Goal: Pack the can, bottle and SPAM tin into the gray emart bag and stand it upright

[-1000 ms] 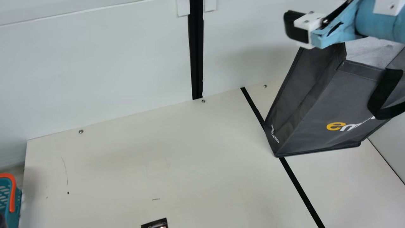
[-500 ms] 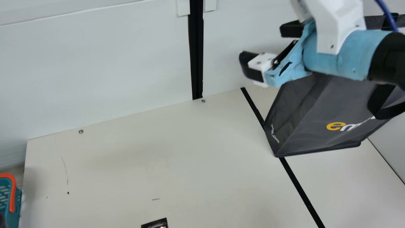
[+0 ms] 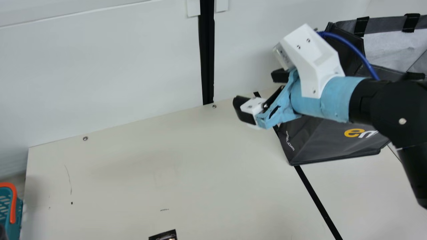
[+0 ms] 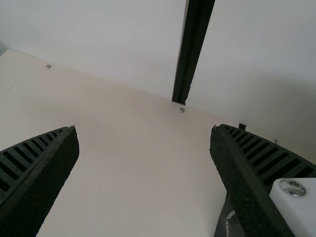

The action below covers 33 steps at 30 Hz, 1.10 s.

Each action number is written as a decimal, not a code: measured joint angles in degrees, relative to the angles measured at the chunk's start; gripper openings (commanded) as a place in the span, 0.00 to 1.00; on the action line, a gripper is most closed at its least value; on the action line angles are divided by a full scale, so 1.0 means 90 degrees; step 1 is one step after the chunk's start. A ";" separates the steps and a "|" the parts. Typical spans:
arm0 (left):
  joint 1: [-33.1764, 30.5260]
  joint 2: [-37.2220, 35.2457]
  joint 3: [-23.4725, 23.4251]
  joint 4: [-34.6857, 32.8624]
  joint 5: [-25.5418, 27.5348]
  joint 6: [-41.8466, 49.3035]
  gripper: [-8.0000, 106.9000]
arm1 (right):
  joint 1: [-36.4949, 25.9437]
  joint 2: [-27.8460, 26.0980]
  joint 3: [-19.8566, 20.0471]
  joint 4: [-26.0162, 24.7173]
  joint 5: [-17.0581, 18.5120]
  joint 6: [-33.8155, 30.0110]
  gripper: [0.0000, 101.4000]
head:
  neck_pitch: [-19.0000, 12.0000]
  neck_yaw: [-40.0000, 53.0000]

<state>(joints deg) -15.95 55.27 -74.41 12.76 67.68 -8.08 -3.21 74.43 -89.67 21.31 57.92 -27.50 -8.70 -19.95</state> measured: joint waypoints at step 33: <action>0.0000 0.0000 0.0000 0.0000 0.0000 0.0000 0.85 | 0.0221 -0.0099 0.0758 -0.0034 -0.0238 0.0079 0.94 | 0.0000 0.0000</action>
<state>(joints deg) -15.95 55.27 -74.41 12.76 67.68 -8.08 -1.21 73.54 -82.85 21.01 55.78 -26.79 -8.70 -19.95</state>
